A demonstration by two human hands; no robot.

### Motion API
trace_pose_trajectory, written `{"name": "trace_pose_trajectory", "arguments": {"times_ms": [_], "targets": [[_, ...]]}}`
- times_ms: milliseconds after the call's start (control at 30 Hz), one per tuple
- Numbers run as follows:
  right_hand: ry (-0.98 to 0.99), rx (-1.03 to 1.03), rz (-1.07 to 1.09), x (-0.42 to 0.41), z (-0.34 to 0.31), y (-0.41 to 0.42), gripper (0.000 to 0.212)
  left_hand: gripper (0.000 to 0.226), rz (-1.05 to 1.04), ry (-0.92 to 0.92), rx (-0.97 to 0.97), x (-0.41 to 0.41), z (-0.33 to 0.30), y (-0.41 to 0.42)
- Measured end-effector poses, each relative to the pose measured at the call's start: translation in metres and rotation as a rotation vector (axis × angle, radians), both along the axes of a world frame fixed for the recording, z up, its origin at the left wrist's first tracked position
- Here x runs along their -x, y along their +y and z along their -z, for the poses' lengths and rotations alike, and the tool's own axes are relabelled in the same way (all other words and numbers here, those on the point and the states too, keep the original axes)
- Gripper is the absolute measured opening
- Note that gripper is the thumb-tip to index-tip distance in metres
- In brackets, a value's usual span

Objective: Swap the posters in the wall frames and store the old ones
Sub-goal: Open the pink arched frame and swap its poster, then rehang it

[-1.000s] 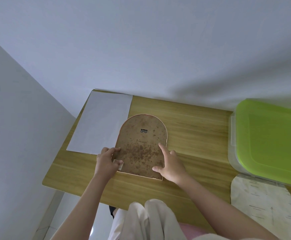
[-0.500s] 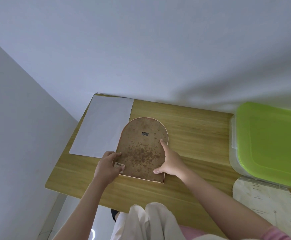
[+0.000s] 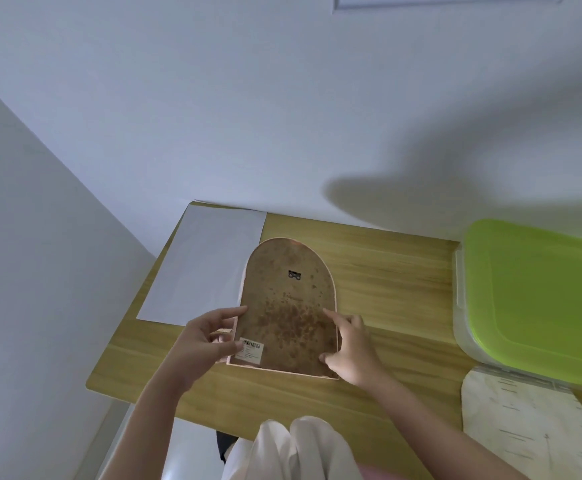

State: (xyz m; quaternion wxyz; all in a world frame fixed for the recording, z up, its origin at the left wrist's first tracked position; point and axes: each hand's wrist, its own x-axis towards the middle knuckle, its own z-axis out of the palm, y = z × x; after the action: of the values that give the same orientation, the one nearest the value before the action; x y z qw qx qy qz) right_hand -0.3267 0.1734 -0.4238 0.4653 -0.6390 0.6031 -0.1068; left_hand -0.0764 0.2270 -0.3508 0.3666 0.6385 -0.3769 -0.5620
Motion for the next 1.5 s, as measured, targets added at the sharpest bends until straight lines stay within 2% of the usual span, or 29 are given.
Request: {"name": "trace_pose_trajectory", "arguments": {"times_ms": [167,300,500,700,867,1033,1067,1133,1233,1333,1500], "targets": [[-0.221,0.01,-0.038,-0.017,-0.036,-0.003,0.067,0.046,0.047,-0.007,0.076,0.023,-0.026,-0.006],[-0.494,-0.042,0.066,-0.023,-0.07,-0.011,0.072,0.047,0.078,-0.123,0.139,0.039,-0.043,-0.013],[-0.638,-0.06,0.076,-0.023,-0.103,-0.026,0.079,0.051,0.115,-0.204,0.182,0.06,-0.059,-0.021],[-0.678,-0.068,0.228,-0.032,-0.114,-0.027,0.086,0.04,0.093,-0.319,0.212,0.077,-0.066,-0.02],[-0.711,0.01,0.364,-0.045,-0.116,-0.022,0.059,0.033,0.158,-0.285,0.267,0.058,-0.061,-0.022],[-0.72,0.068,0.491,-0.063,-0.12,-0.026,0.05,0.042,-0.14,-0.55,0.267,-0.021,-0.046,-0.033],[-0.728,0.087,0.503,-0.068,-0.123,-0.028,0.05,0.047,-0.154,-0.541,0.24,-0.039,-0.044,-0.032],[-0.737,0.136,0.51,-0.082,-0.129,-0.031,0.05,0.053,-0.149,-0.386,0.199,-0.07,-0.045,-0.031],[-0.711,0.235,0.499,-0.107,-0.143,-0.039,0.047,0.044,-0.134,-0.185,0.242,-0.099,-0.056,-0.032],[-0.699,0.305,0.519,-0.135,-0.163,-0.052,0.043,0.048,-0.174,-0.108,0.325,-0.121,-0.07,-0.04],[-0.769,0.357,0.452,-0.174,-0.21,-0.078,0.042,0.039,-0.194,-0.074,0.519,-0.158,-0.112,-0.067]]}}
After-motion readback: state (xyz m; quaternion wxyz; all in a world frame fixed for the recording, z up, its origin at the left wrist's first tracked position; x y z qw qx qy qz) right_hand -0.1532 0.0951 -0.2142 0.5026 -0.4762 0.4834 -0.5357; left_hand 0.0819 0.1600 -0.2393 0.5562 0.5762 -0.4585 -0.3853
